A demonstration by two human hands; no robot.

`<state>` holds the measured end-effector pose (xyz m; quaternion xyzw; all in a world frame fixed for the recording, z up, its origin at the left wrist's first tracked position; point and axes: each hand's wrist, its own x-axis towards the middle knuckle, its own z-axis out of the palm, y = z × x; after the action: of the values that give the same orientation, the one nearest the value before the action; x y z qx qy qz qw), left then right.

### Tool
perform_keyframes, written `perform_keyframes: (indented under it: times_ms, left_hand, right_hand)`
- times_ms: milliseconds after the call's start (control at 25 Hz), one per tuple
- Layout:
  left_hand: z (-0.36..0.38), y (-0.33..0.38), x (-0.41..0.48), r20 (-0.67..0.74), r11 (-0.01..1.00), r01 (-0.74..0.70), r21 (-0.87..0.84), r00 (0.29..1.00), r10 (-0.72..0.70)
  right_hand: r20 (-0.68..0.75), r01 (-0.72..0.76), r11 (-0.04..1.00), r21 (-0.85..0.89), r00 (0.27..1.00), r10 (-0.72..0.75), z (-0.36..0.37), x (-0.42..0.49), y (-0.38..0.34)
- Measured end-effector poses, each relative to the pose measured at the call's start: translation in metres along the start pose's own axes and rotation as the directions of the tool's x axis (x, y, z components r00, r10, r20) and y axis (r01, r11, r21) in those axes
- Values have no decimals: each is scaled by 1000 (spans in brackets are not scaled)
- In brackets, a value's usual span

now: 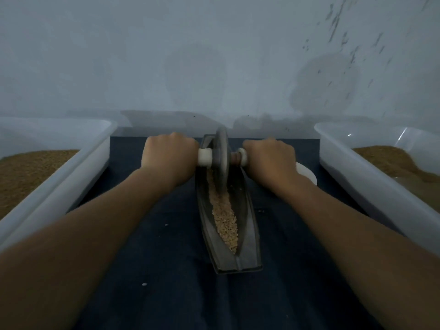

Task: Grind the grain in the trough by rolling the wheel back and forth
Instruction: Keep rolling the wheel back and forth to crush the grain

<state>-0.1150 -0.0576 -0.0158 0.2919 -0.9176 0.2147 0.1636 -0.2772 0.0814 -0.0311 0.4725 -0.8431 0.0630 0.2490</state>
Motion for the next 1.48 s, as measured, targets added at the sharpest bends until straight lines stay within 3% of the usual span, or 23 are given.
perform_keyframes:
  times_ms: [120,240,360,560,680,760,960,1080,1200,1320,1400,1480]
  left_hand:
    - [-6,-1,-3,60,999,16,-36,998,-14]
    - [-7,0,-53,-102,998,-68,-21,993,65]
    - [-15,-7,-71,-219,989,-149,-18,965,142]
    - [10,0,-21,-20,999,17,-50,1000,-18]
    - [3,0,-2,63,996,59,-70,996,-55]
    - [-5,1,-19,46,997,35,-74,998,-31]
    - [-20,-5,-80,-195,993,-118,20,974,119]
    - [-12,1,-60,-98,992,-106,66,989,112]
    - [2,4,-15,-46,1000,-23,7,999,23]
    - [0,3,-4,33,998,41,-58,999,-39]
    - [-2,1,-26,-2,997,31,-72,1000,-31]
    - [-3,-1,-57,-131,997,-50,-59,990,42]
  right_hand:
    - [30,19,1000,-6,999,-19,-7,2,0]
    - [-100,131,987,-91,985,-140,-18,-47,6]
    - [-171,151,976,-159,969,-177,-32,-75,12]
    - [-92,61,991,-118,993,-72,-9,-18,-2]
    - [28,24,997,-75,999,-22,-9,11,-7]
    - [21,54,995,-79,998,-53,-14,-5,-2]
    - [-172,168,977,-130,967,-190,-33,-75,10]
    - [-68,92,986,-141,992,-103,-18,-64,10]
    - [-26,3,999,-49,1000,-4,-1,-22,1]
    - [-16,6,998,-69,1000,-7,-5,0,-5]
    - [-15,64,993,-96,998,-65,-14,-15,-3]
    - [-84,138,981,-138,985,-150,-22,-46,3]
